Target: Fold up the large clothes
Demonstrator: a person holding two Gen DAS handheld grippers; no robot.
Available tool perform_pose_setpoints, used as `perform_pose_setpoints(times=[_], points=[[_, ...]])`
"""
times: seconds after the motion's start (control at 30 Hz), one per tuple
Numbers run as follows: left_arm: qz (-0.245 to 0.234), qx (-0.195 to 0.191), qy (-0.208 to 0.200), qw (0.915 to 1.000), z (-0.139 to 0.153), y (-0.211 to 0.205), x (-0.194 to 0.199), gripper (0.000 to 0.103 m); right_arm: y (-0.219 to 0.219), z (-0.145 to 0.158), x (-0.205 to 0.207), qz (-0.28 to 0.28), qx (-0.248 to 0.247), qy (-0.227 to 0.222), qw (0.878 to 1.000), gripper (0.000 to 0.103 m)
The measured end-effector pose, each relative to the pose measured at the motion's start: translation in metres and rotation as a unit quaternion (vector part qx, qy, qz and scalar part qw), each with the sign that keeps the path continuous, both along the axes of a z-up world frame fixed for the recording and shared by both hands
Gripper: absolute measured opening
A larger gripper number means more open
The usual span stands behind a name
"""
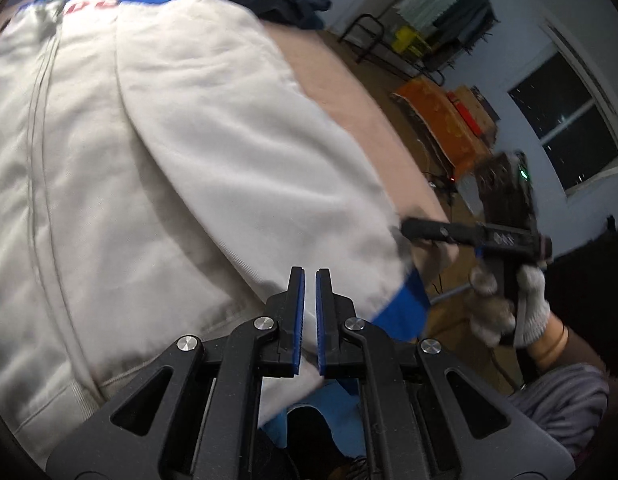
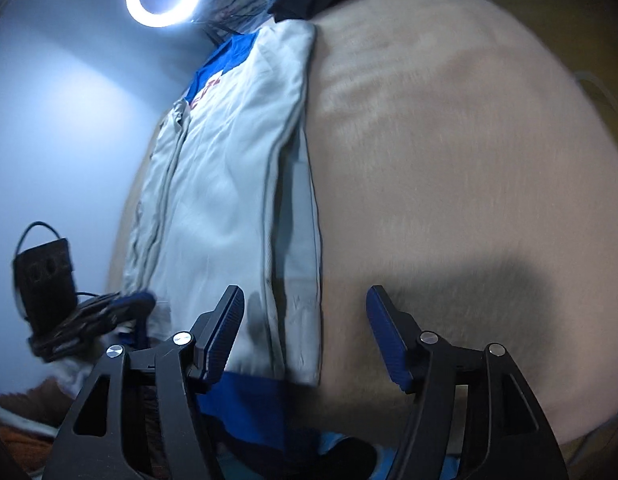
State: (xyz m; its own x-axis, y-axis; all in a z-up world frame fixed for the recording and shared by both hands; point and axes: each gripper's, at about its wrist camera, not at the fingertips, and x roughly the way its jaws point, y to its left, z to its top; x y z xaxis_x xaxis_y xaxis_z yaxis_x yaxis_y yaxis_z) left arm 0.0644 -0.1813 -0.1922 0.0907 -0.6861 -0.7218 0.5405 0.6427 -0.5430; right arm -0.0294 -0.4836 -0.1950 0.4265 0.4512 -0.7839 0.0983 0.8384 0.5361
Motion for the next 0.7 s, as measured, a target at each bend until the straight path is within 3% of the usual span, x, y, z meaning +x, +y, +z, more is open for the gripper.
perform_pose_setpoints(times=[0.07,0.13,0.17,0.2,0.43,0.7], points=[[-0.005,0.011,0.004,0.9999,-0.011,-0.009,0.0,0.001,0.001,-0.003,-0.001,0.003,0.01,-0.003,1.0,0.062],[-0.02,0.021,0.016,0.9994,-0.027,-0.02,-0.005,0.001,0.008,-0.005,0.0,0.021,0.026,0.001,0.999,0.042],[-0.03,0.027,0.021,0.999,-0.035,-0.024,-0.008,0.001,0.013,-0.007,0.001,0.027,0.02,0.01,0.999,0.026],[-0.03,0.029,0.011,0.9991,-0.039,-0.026,-0.013,0.001,0.018,-0.009,0.002,0.03,0.007,0.017,0.999,0.019],[-0.019,0.012,0.017,0.9996,-0.023,-0.013,-0.005,0.001,0.038,0.02,0.006,0.04,-0.033,0.012,0.999,0.012],[0.043,-0.044,-0.037,0.9974,0.037,0.07,-0.013,0.001,0.103,0.065,0.023,0.116,-0.133,-0.018,0.984,0.012]])
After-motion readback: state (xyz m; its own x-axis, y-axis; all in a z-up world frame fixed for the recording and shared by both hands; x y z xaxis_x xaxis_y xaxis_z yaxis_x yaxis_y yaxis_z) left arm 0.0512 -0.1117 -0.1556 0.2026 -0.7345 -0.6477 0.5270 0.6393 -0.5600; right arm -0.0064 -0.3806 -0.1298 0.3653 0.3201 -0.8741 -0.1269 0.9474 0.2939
